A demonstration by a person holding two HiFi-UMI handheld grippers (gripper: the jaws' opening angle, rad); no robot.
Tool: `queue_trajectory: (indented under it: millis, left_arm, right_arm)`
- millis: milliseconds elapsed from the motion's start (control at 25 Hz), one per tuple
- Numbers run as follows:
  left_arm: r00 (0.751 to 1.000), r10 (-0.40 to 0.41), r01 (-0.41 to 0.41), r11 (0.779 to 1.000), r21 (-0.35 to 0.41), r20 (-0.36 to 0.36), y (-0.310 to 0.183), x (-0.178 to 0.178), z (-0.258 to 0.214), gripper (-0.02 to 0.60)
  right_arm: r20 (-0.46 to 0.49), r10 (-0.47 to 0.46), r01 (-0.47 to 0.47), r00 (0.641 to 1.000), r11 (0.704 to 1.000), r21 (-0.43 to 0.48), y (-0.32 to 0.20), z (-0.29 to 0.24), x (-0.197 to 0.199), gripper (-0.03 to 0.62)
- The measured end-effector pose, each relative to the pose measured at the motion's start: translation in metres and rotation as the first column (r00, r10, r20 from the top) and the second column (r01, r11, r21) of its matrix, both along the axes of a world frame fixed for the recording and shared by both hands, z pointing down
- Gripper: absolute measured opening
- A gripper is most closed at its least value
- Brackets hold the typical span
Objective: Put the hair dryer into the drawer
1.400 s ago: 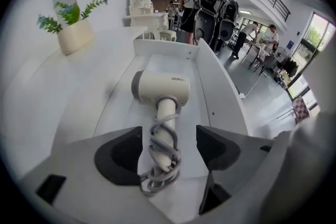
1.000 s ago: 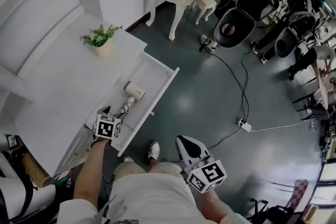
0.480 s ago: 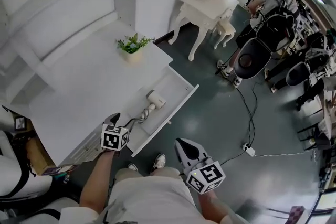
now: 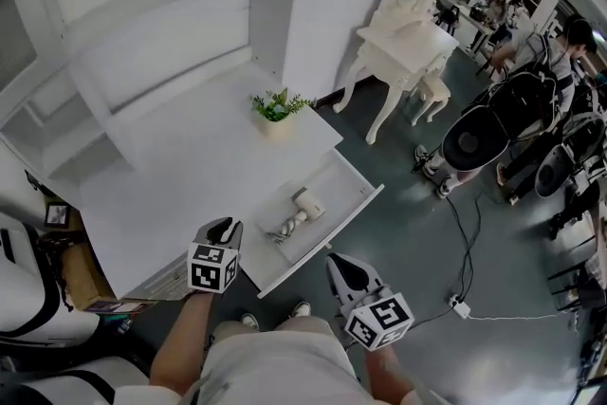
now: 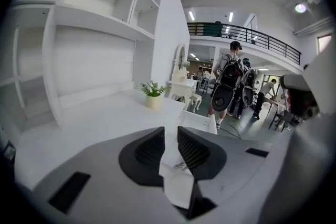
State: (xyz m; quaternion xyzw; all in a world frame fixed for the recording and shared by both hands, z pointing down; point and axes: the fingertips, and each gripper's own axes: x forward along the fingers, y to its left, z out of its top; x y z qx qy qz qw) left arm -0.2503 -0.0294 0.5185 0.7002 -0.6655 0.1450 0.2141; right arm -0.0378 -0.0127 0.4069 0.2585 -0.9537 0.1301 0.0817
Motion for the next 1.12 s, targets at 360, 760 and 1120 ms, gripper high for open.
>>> queue_trajectory:
  millis: [360, 760, 1120]
  left_arm:
    - [0.998, -0.044, 0.05, 0.992, 0.117, -0.054, 0.011, -0.018, -0.052, 0.017]
    - [0.997, -0.079, 0.066, 0.926, 0.371, 0.02, 0.029, -0.018, -0.153, 0.015]
    - [0.976, -0.206, 0.133, 0.827, 0.546, 0.076, 0.062, -0.02, -0.238, 0.015]
  right_arm:
    - [0.04, -0.026, 0.025, 0.999, 0.999, 0.025, -0.022, -0.022, 0.0, 0.008]
    - [0.079, -0.04, 0.037, 0.996, 0.999, 0.04, -0.049, -0.039, 0.006, 0.008]
    - [0.145, -0.016, 0.003, 0.989, 0.996, 0.087, -0.072, -0.072, 0.027, 0.008]
